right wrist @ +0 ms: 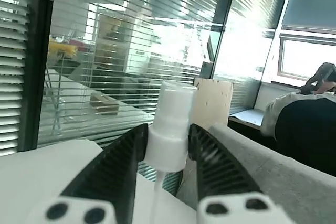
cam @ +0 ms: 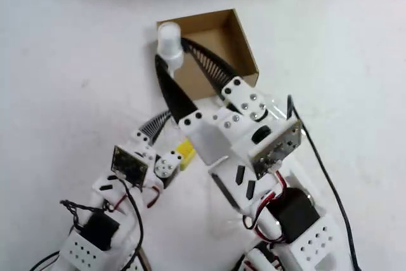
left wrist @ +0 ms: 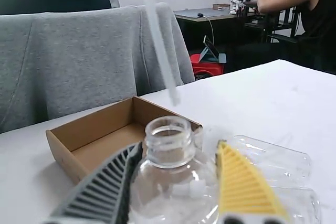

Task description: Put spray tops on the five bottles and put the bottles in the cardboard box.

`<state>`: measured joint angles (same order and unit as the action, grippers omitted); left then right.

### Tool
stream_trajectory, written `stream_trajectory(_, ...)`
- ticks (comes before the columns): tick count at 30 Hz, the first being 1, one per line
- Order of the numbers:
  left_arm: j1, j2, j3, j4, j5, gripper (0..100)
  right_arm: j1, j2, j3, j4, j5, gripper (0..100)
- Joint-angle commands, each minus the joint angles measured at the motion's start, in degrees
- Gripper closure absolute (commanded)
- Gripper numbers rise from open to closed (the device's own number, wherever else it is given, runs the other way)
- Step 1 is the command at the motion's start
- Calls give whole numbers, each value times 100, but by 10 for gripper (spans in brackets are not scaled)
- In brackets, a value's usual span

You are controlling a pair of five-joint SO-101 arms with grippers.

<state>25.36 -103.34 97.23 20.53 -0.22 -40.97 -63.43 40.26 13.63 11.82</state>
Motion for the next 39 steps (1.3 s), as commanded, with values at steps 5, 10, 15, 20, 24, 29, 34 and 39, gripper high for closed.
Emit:
stream_trajectory(5,-48,-136,-26,18,-44,980,101,207,-18,-215,62,982)
stream_trajectory(10,-48,-136,-26,18,-44,980,110,163,220,-233,62,982)
stream_trajectory(15,-57,-136,-26,18,-44,980,224,154,536,-374,62,982)
stream_trajectory(20,-57,-136,-26,18,-44,980,418,154,624,-514,62,982)
stream_trajectory(24,-57,-136,-26,18,-44,980,382,-145,888,-558,62,982)
stream_trajectory(29,-57,-136,-26,18,-44,980,374,-268,659,-558,62,982)
stream_trajectory(34,-57,-136,-26,18,-44,980,374,-268,589,-558,62,982)
stream_trajectory(39,-57,-136,-26,18,-44,980,382,-259,554,-822,62,982)
